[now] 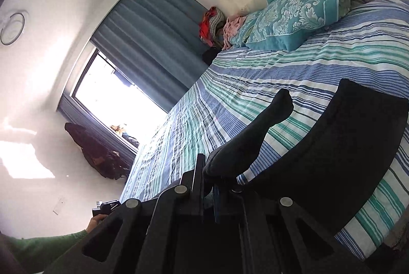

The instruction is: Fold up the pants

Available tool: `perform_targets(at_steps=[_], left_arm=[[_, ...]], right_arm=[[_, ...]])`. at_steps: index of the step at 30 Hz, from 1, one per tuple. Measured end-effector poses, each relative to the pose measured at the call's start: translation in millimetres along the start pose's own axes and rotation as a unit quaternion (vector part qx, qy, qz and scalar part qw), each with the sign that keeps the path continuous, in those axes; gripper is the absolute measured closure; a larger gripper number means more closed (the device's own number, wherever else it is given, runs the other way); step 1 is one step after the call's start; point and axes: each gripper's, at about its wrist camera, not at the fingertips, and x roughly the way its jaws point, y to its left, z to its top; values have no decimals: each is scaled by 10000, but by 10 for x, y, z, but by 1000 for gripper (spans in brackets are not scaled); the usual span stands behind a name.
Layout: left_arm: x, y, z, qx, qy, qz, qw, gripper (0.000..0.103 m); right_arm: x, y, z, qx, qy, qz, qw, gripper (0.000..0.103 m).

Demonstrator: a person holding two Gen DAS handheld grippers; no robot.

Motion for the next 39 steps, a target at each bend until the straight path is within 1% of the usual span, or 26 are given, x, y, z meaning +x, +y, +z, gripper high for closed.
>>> perform_targets(at_steps=[1,3,5,6,9,12,14,15,16,17,19,20,22,24,25,27,29,32,34,35,39], left_arm=[[16,-3,-2,75,134,-59,9999,99],[-59,-91,-73,507,-12,17,9987,99],[-233,-169,-189,921,-182,-14,9956,100],[-334,-182,-247,1015,-245,-89,9945,100],[-778,-125,-432,1196,-401,-515,9907,100],[-1312,37,-806,1517,-460,-793,9842,100],[-1647,251,-1177,1613,-447,-910,9817,100],[-1785,385,-1399,1621,-436,-936,9814,100],[-1864,503,-1576,1612,-397,-914,9819,100],[-1925,645,-1772,1618,-337,-840,9827,100],[-1906,886,-2121,1648,-211,-603,9843,100],[-1849,972,-2236,1638,-133,-524,9850,100],[-1722,1089,-2419,1603,-4,-365,9864,100],[-1668,1092,-2542,1673,30,-248,9856,100],[-1724,1102,-2595,1723,22,-241,9848,100],[-1759,1063,-2608,1743,14,-288,9843,100],[-1800,1068,-2625,1744,21,-276,9843,100],[-1794,1101,-2675,1791,79,-143,9837,100],[-1777,1125,-2702,1774,132,-96,9840,100],[-1731,1075,-2729,1796,149,-63,9836,100],[-1749,1011,-2726,1894,142,32,9818,100]], right_arm=[[6,-8,-11,21,16,-33,10000,97],[40,-64,-13,118,71,-142,9998,97],[55,-124,-18,232,120,-289,9992,97],[59,-154,-9,282,133,-359,9989,97],[54,-240,50,478,146,-466,9977,97],[47,-279,221,465,229,-484,9975,97],[22,-297,391,315,329,-559,9974,97],[3,-319,481,253,380,-597,9972,97],[8,-363,571,199,530,-636,9964,97],[28,-421,648,122,749,-792,9940,97],[75,-596,730,-25,1157,-1316,9845,97],[120,-722,741,-11,1414,-1583,9772,97],[197,-956,714,-8,1826,-2063,9613,97],[260,-1071,666,-160,2121,-2352,9484,97],[259,-1116,670,-144,2145,-2405,9466,97],[217,-1140,704,-187,2018,-2449,9481,97],[210,-1163,717,-260,2007,-2563,9452,97],[247,-1206,718,-346,2086,-2757,9377,97],[240,-1177,725,-424,2029,-2827,9365,97],[237,-1158,721,-493,2012,-2866,9354,97],[234,-1134,714,-633,2007,-2970,9314,97]])
